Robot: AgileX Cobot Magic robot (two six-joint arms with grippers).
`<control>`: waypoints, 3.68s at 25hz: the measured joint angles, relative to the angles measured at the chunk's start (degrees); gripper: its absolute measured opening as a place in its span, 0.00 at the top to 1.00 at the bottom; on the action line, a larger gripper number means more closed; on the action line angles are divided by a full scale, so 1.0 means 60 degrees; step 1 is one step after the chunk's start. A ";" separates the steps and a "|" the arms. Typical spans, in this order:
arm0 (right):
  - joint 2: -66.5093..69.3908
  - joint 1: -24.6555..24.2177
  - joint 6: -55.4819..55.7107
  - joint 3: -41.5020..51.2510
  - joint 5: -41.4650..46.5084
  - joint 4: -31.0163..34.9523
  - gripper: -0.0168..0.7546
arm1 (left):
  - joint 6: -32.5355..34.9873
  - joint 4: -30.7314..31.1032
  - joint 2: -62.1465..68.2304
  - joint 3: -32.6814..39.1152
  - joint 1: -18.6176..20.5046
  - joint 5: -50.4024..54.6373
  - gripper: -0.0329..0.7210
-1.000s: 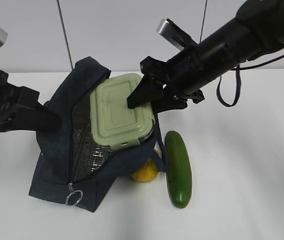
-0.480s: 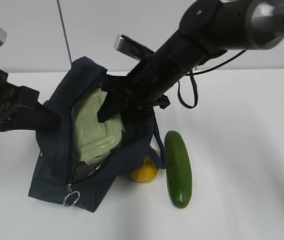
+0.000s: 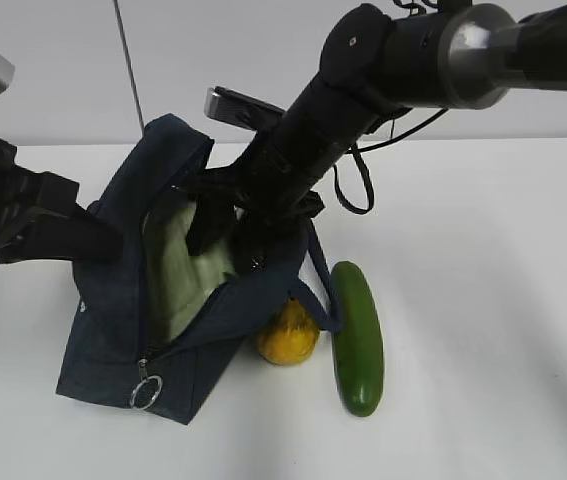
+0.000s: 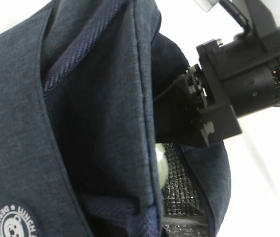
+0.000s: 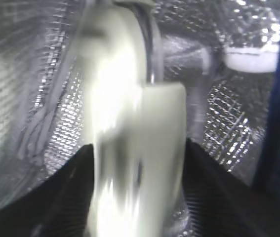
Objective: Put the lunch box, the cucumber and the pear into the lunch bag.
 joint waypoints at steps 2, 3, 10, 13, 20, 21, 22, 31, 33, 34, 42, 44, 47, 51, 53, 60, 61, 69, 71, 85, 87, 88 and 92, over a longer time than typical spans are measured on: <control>0.0000 0.0000 0.0000 -0.0125 0.0129 0.0000 0.34 | 0.0000 0.0000 0.0000 0.0000 0.0000 0.0000 0.97; 0.0000 0.0000 0.0000 -0.0171 0.0250 -0.0055 0.33 | 0.0000 0.0000 0.0000 0.0000 0.0000 0.0000 0.97; 0.0000 0.0000 0.0204 -0.1856 0.2343 -0.1387 0.31 | 0.0000 0.0000 0.0000 0.0000 0.0000 -0.0011 0.97; 0.0000 0.0000 0.0771 -0.2995 0.2723 -0.2452 0.31 | 0.0000 0.0000 0.0000 0.0000 0.0000 -0.0020 0.97; -0.0728 0.0000 0.2094 -0.3864 0.2891 -0.5418 0.38 | 0.0000 0.0000 0.0007 0.0000 0.0000 -0.0040 0.97; -0.0931 0.0000 0.2285 -0.3864 0.2932 -0.5818 0.39 | 0.0000 0.0000 0.0007 0.0000 0.0000 -0.0040 0.97; -0.1113 0.0000 0.2465 -0.3864 0.2952 -0.6200 0.40 | 0.0000 0.0000 0.0007 0.0000 0.0000 -0.0040 0.97; -0.3543 0.0000 0.3254 -0.1425 0.2968 -0.6760 0.40 | 0.0000 0.0000 0.0007 0.0000 0.0000 -0.0040 0.97; -0.3984 0.0000 0.3394 -0.0445 0.2968 -0.6759 0.41 | 0.0000 0.0000 0.0007 0.0000 0.0000 -0.0040 0.97; -0.4160 0.0000 0.3458 -0.0057 0.2968 -0.6759 0.41 | 0.0000 0.0000 0.0007 0.0000 0.0000 -0.0040 0.97; -0.4029 0.0000 0.3890 0.2613 0.2410 -0.6314 0.41 | 0.0000 0.0000 0.0007 0.0000 0.0000 -0.0011 0.97; -0.3725 0.0000 0.3897 0.2723 0.2048 -0.6205 0.39 | 0.0000 0.0000 0.0007 0.0000 0.0000 -0.0004 0.97; -0.3224 0.0000 0.3912 0.2741 0.1460 -0.6125 0.31 | 0.0000 0.0000 0.0007 0.0000 0.0000 0.0050 0.97; -0.2468 0.0000 0.3912 0.2741 0.0972 -0.5945 0.22 | 0.0000 0.0000 0.0007 0.0000 0.0000 0.0070 0.97; -0.2061 0.0000 0.3958 0.2741 0.0781 -0.5928 0.22 | 0.0000 0.0000 0.0007 0.0000 0.0000 0.0070 0.97; -0.0990 -0.0020 0.4108 0.2741 0.0370 -0.5885 0.21 | 0.0000 0.0000 0.0007 0.0000 0.0000 0.0090 0.97; -0.0881 -0.0034 0.4108 0.2741 0.0322 -0.5872 0.21 | 0.0000 0.0000 0.0007 0.0000 0.0000 0.0090 0.97; -0.0407 -0.0034 0.4129 0.2706 0.0195 -0.5634 0.21 | 0.0000 0.0000 0.0007 0.0000 0.0000 0.0098 0.97; -0.0408 -0.0034 0.4129 0.2706 0.0195 -0.5634 0.22 | 0.0000 0.0000 0.0007 0.0000 0.0000 0.0098 0.97; -0.0386 -0.0034 0.4133 0.2442 0.0678 -0.6213 0.44 | 0.0000 0.0000 0.0007 0.0000 0.0000 0.0115 0.97; -0.0369 -0.0034 0.4133 0.2192 0.1113 -0.6523 0.45 | 0.0000 0.0000 0.0007 0.0000 0.0000 0.0118 0.98; -0.0365 -0.0034 0.4133 0.2033 0.1312 -0.6664 0.45 | 0.0000 0.0000 0.0007 0.0000 0.0000 0.0127 0.98; -0.0365 -0.0034 0.4133 0.1278 0.2221 -0.7128 0.45 | 0.0000 0.0000 0.0007 0.0000 0.0000 0.0127 0.98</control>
